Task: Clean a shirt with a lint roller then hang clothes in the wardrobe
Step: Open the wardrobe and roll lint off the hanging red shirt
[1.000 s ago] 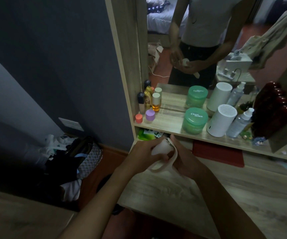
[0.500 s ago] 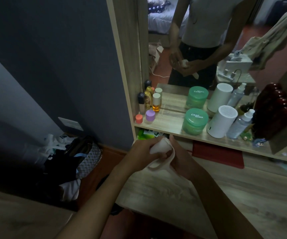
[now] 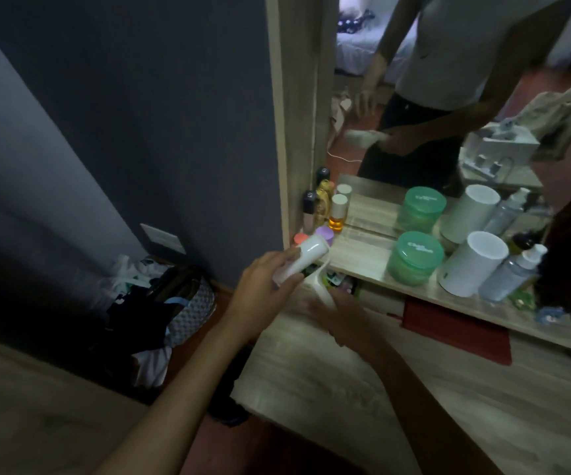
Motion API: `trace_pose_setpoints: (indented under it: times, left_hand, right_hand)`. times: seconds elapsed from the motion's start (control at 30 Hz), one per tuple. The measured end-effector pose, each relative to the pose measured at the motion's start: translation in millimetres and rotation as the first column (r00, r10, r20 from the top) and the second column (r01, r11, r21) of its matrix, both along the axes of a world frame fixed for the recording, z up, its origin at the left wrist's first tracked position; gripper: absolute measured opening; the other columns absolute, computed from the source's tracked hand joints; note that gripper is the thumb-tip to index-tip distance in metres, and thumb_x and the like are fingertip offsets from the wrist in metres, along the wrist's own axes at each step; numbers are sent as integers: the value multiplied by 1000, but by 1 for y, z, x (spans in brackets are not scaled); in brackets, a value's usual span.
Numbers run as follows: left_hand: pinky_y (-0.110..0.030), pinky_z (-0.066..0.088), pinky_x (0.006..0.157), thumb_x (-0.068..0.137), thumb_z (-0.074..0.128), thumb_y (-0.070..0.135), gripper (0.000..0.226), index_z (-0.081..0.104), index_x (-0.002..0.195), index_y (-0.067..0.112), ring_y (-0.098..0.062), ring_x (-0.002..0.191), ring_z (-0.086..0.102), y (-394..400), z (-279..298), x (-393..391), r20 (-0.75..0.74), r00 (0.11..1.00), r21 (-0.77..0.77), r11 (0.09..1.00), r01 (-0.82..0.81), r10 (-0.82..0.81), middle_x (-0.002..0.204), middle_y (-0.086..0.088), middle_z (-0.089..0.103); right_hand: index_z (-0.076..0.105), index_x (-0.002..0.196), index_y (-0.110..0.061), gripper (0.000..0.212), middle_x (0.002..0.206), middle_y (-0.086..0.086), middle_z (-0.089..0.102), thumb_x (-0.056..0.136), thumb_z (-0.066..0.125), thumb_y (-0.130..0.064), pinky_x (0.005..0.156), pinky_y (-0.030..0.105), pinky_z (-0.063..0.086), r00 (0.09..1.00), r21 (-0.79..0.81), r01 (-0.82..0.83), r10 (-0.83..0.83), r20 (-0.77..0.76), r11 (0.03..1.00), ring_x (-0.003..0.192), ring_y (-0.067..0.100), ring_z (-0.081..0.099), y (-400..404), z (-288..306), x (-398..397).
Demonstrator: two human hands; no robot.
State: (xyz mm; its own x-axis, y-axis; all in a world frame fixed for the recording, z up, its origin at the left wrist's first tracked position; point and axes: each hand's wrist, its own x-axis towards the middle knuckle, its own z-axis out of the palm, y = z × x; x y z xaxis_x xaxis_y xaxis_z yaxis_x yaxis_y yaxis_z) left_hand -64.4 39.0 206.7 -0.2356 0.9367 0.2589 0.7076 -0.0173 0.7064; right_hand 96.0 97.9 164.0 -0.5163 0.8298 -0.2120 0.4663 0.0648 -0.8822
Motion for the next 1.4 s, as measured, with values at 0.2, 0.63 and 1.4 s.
trace_pose_setpoints:
  times: [0.2, 0.63, 1.4]
  left_hand:
    - [-25, 45, 95, 90, 65, 25, 33, 65, 122, 20, -10, 107, 60, -59, 8, -71, -67, 973, 67, 974, -215, 219, 117, 3, 65]
    - [-23, 44, 86, 91, 60, 19, 34, 62, 124, 15, -13, 93, 59, -235, 28, -227, -154, 677, 85, 693, -716, 719, 111, -4, 60]
    - [-33, 48, 64, 71, 72, 22, 58, 60, 126, 9, -24, 86, 57, -344, -65, -406, -901, 422, -257, 666, -701, 98, 111, -6, 62]
  right_hand:
    - [63, 73, -17, 25, 60, -5, 55, 83, 70, -38, 54, 28, 38, 998, -32, -67, 67, -14, 997, 55, 11, 51, 0, -8, -66]
    - [41, 54, -16, 45, 49, 5, 35, 86, 69, -31, 51, 32, 28, 860, 24, -471, 465, -211, 882, 45, 15, 36, -94, 16, -277]
    - [46, 58, -10, 39, 45, -5, 39, 89, 67, -20, 43, 18, 30, 806, -42, -557, 529, -265, 829, 43, 8, 40, -166, 9, -429]
